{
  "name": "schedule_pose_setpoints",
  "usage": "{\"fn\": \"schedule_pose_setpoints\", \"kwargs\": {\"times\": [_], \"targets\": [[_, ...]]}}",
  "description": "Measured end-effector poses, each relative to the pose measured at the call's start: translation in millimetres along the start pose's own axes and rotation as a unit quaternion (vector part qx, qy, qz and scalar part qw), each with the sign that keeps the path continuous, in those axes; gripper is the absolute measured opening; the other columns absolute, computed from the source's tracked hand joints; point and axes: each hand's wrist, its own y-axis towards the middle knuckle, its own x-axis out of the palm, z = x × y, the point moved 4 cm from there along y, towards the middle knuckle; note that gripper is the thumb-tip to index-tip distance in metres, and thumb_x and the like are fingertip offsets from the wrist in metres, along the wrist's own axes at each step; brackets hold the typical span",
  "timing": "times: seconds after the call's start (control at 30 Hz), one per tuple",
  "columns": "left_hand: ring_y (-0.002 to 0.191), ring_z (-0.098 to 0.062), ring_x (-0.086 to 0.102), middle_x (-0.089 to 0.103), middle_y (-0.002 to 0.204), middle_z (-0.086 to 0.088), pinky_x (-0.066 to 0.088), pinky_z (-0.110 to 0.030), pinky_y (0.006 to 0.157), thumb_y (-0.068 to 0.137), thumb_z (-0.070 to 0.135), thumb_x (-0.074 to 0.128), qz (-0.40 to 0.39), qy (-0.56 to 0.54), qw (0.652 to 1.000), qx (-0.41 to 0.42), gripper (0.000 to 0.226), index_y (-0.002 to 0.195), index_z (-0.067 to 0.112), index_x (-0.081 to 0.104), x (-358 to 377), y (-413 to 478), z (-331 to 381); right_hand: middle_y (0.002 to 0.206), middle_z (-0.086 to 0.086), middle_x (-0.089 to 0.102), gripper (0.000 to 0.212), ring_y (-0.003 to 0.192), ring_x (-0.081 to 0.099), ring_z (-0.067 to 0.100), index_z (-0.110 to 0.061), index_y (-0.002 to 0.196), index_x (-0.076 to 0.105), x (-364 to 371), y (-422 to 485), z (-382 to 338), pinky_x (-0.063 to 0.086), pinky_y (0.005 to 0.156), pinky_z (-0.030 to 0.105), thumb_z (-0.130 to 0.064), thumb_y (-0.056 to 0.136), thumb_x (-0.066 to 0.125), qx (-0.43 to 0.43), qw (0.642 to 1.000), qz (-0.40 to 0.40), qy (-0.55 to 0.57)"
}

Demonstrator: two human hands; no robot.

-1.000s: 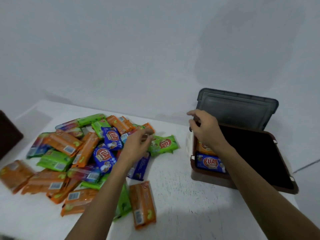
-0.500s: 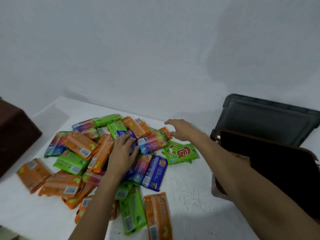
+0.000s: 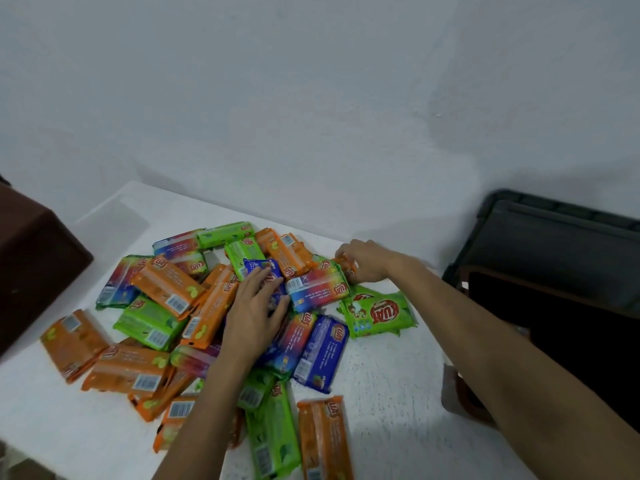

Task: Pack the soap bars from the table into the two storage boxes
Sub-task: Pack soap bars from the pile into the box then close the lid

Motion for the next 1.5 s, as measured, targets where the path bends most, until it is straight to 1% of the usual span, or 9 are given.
{"fn": "schedule_pose_setpoints", "kwargs": {"times": [0.3,0.47,0.57,0.8,0.93,1.07,1.23,1.37,1.5], "targets": [[0.141,-0.022,0.031,0.046,0.146,-0.006,0.030,-0.036,0.110,0.094,0.034,0.059,-0.003,0.002,1.000,0.001,0.043,0.132,0.013,0.058,0.4,0.2,-0.6,0.109,0.005,0.047,0.056,0.101,0.050,0.027,-0.019,0.120,0.038,11.1,-3.6,7.1,0.045,0.080,0.039,-0.017,0.076,0.073,0.031,0.991,-0.016,0.131],[0.141,-0.021,0.031,0.046,0.146,-0.006,0.029,-0.036,0.110,0.094,0.033,0.059,0.000,0.004,1.000,0.004,0.042,0.131,0.013,0.059,1.6,0.0,-0.2,0.117,0.011,0.053,0.066,0.104,0.058,0.029,-0.017,0.134,0.035,18.1,-9.8,8.5,0.053,0.082,0.041,-0.005,0.080,0.070,0.042,0.963,-0.031,0.264],[0.141,-0.021,0.030,0.046,0.146,-0.005,0.031,-0.037,0.109,0.094,0.032,0.060,0.003,-0.002,1.000,0.005,0.041,0.130,0.012,0.059,1.2,-0.2,-0.1,0.112,0.014,0.055,0.051,0.092,0.061,0.024,-0.011,0.123,0.046,17.4,-10.0,9.5,0.057,0.074,0.037,0.003,0.079,0.069,0.044,0.946,-0.039,0.318],[0.141,-0.022,0.031,0.047,0.145,-0.006,0.031,-0.037,0.109,0.094,0.031,0.060,0.008,-0.003,1.000,0.011,0.040,0.129,0.012,0.060,0.6,-0.2,0.4,0.094,0.011,0.062,0.030,0.076,0.062,0.023,-0.013,0.102,0.044,5.7,-19.8,15.5,0.053,0.063,0.034,-0.007,0.086,0.069,0.022,0.927,-0.020,0.373],[0.140,-0.022,0.032,0.048,0.145,-0.006,0.035,-0.040,0.108,0.093,0.032,0.060,0.010,0.001,1.000,0.009,0.040,0.129,0.013,0.060,1.1,-0.5,-0.1,0.097,0.012,0.059,0.026,0.080,0.060,0.022,-0.013,0.109,0.052,-1.4,-31.1,24.6,0.052,0.066,0.036,-0.013,0.089,0.068,0.029,0.916,0.020,0.400],[0.139,-0.023,0.034,0.049,0.144,-0.007,0.040,-0.043,0.105,0.093,0.032,0.061,0.013,0.015,1.000,0.011,0.040,0.128,0.013,0.061,0.9,-0.6,3.0,0.111,0.014,0.058,0.021,0.099,0.065,0.028,-0.014,0.112,0.053,-3.4,-42.7,29.9,0.060,0.068,0.036,-0.010,0.093,0.061,0.036,0.885,0.041,0.463],[0.139,-0.026,0.033,0.041,0.148,-0.008,0.048,-0.048,0.099,0.090,0.029,0.065,0.020,0.005,1.000,0.001,0.036,0.123,0.013,0.063,-1.9,-1.2,7.4,0.113,0.015,0.060,0.017,0.101,0.064,0.026,-0.016,0.111,0.051,-10.9,-56.4,35.3,0.061,0.072,0.035,-0.009,0.096,0.055,0.041,0.886,0.108,0.448],[0.140,-0.031,0.026,0.030,0.153,-0.012,0.047,-0.045,0.095,0.088,0.038,0.066,0.022,0.025,0.997,-0.074,0.043,0.124,0.016,0.058,-6.9,-1.0,8.8,0.111,0.008,0.061,0.017,0.101,0.063,0.023,-0.021,0.108,0.050,-24.3,-72.5,41.6,0.060,0.073,0.036,-0.009,0.096,0.051,0.061,0.900,0.181,0.392],[0.129,-0.038,0.037,0.039,0.143,-0.023,0.039,-0.045,0.102,0.087,0.046,0.064,0.022,0.081,0.992,-0.093,0.052,0.124,0.011,0.055,-7.2,2.5,13.1,0.109,0.004,0.061,0.022,0.101,0.063,0.021,-0.023,0.108,0.052,-32.9,-90.2,44.9,0.057,0.070,0.032,-0.005,0.096,0.049,0.067,0.874,0.202,0.437]]}}
